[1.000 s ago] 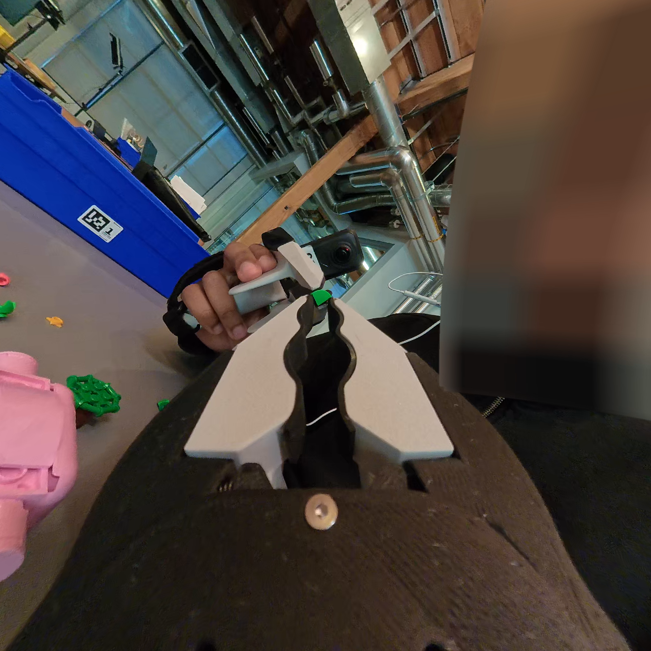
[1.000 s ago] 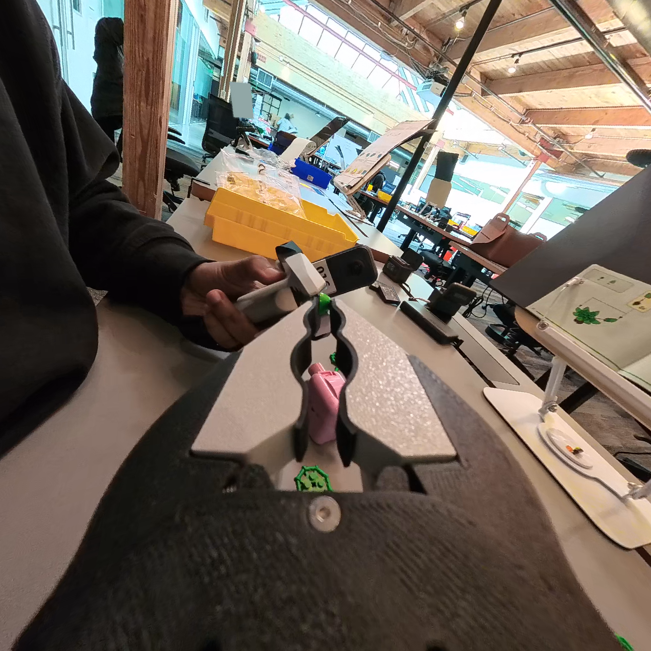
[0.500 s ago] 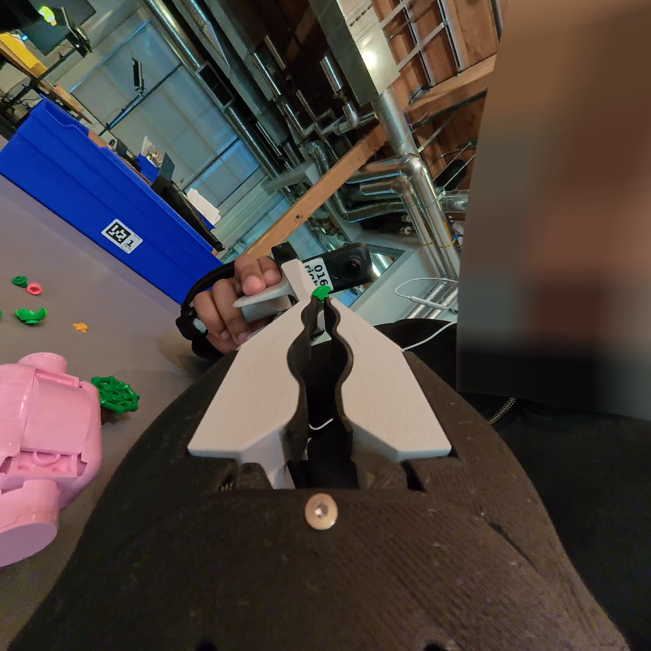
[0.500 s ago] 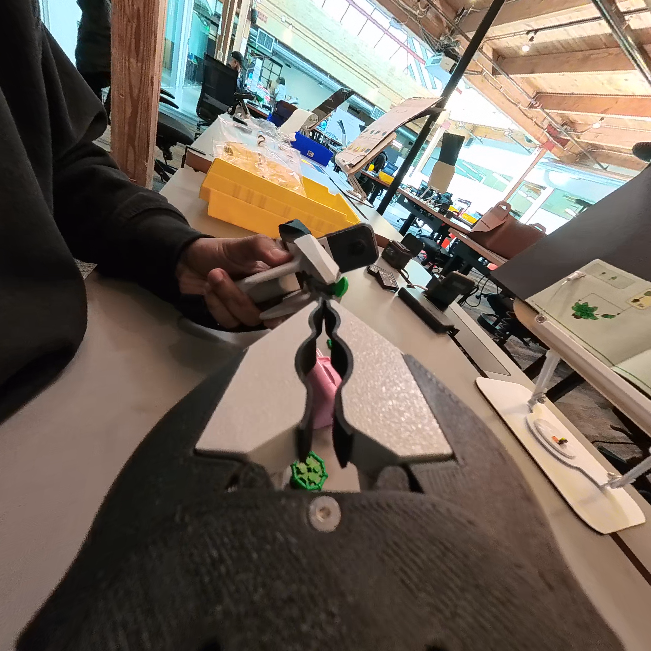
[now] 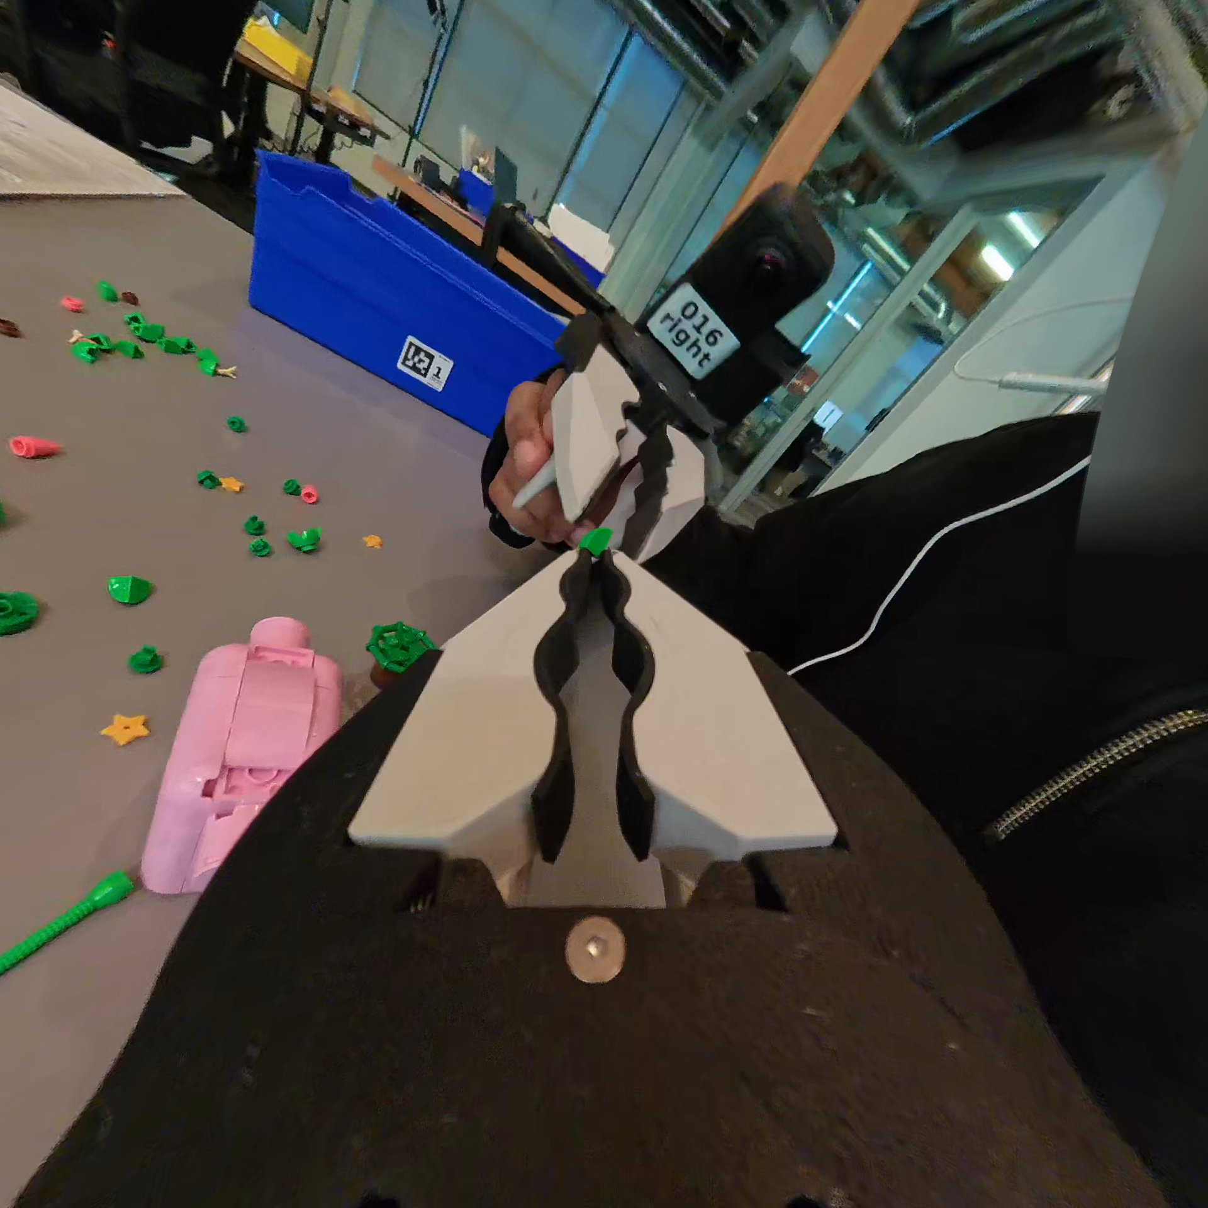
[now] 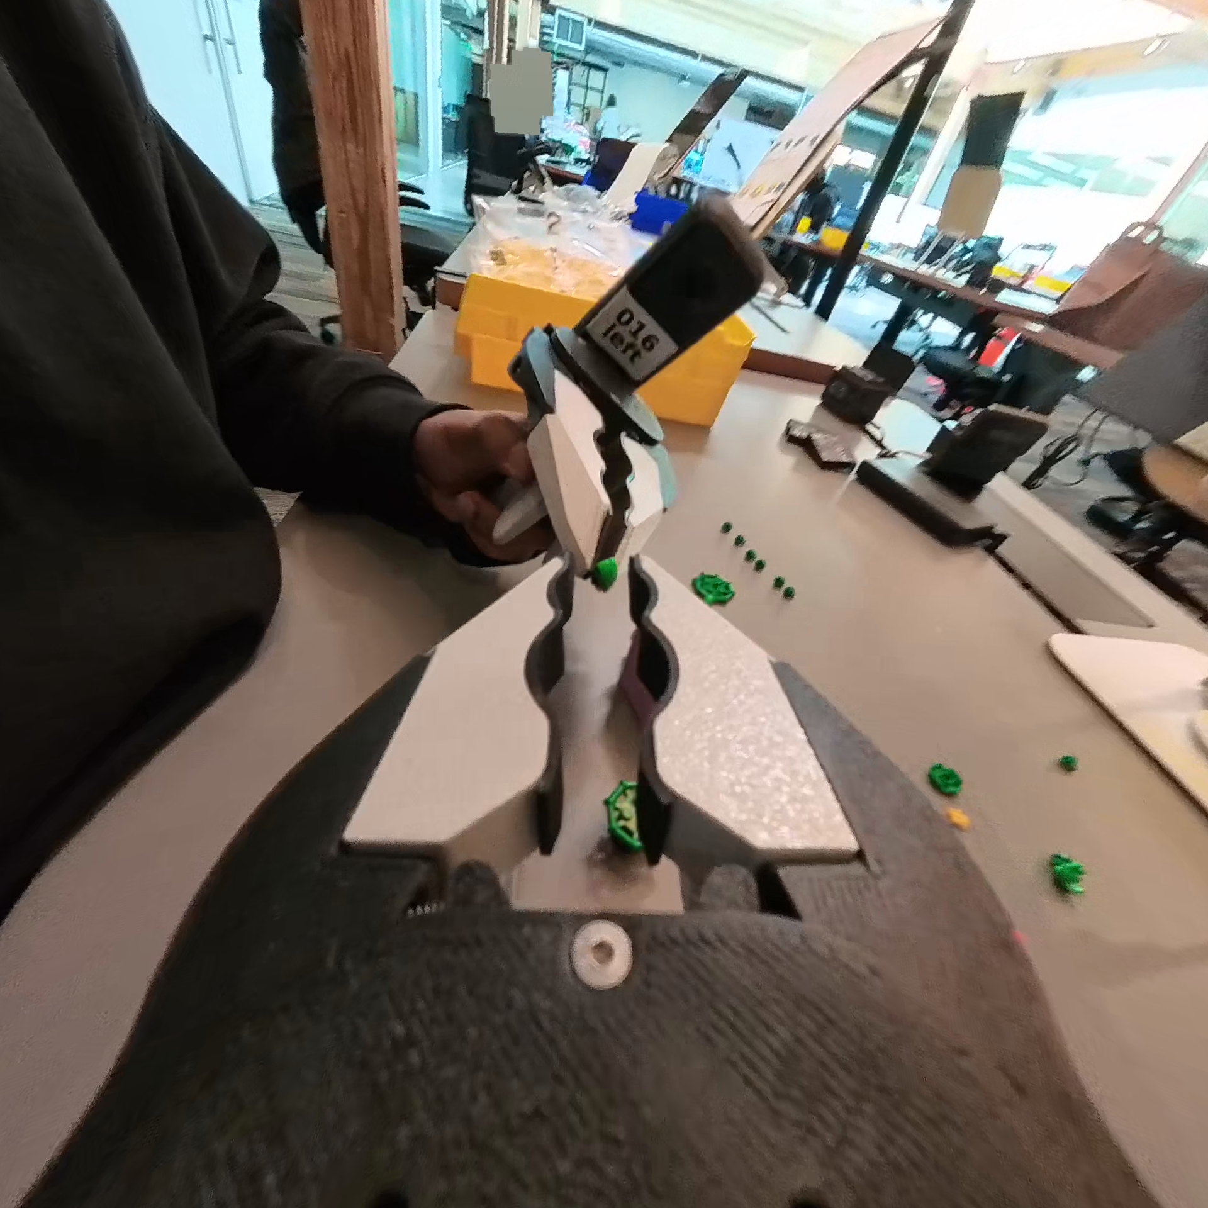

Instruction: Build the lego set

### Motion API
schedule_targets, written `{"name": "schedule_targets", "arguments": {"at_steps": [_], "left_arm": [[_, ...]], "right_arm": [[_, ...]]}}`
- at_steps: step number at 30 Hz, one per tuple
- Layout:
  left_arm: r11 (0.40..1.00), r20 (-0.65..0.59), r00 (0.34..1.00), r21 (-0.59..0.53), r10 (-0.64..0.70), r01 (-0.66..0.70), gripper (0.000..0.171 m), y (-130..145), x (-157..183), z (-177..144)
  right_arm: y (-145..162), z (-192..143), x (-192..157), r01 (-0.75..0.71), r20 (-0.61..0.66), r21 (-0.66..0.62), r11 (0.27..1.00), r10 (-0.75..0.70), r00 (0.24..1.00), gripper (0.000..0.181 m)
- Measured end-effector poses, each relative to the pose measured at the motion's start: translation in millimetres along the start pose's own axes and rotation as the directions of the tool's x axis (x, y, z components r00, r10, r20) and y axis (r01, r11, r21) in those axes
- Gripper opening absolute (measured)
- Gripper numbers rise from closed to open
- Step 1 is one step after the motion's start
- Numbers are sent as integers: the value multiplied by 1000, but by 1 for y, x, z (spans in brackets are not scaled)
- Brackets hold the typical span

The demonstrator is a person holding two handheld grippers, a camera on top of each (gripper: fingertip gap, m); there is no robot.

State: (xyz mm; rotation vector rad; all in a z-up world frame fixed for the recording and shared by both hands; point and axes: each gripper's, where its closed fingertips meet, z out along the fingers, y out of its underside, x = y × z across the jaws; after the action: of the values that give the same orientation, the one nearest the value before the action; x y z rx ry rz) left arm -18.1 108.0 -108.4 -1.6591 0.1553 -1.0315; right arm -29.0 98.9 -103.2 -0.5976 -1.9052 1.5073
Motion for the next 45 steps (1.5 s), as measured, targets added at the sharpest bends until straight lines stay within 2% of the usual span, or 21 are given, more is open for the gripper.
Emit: {"name": "schedule_targets", "arguments": {"at_steps": [11, 25, 29, 33, 37, 45], "left_arm": [[998, 29, 998, -33, 61, -60, 0, 4, 0, 2], [998, -38, 998, 24, 52, -51, 0, -3, 9, 0], [998, -23, 999, 46, 38, -37, 18, -6, 6, 0], [996, -10, 997, 39, 78, -78, 10, -6, 8, 1], [997, -19, 998, 45, 63, -62, 2, -7, 7, -1], [998, -72, 997, 68, 16, -11, 3, -9, 11, -3]], "right_arm": [[4, -1, -4, -110, 75, -11, 994, 110, 991, 9], [-6, -5, 0, -271, 140, 61, 961, 261, 955, 4], [-10, -3, -2, -323, 172, 90, 942, 305, 937, 3], [-9, 0, 0, -346, 167, 102, 933, 327, 930, 3], [-12, -2, 2, -342, 159, 123, 932, 322, 934, 3], [-12, -3, 1, -326, 158, 121, 938, 306, 939, 3]]}}
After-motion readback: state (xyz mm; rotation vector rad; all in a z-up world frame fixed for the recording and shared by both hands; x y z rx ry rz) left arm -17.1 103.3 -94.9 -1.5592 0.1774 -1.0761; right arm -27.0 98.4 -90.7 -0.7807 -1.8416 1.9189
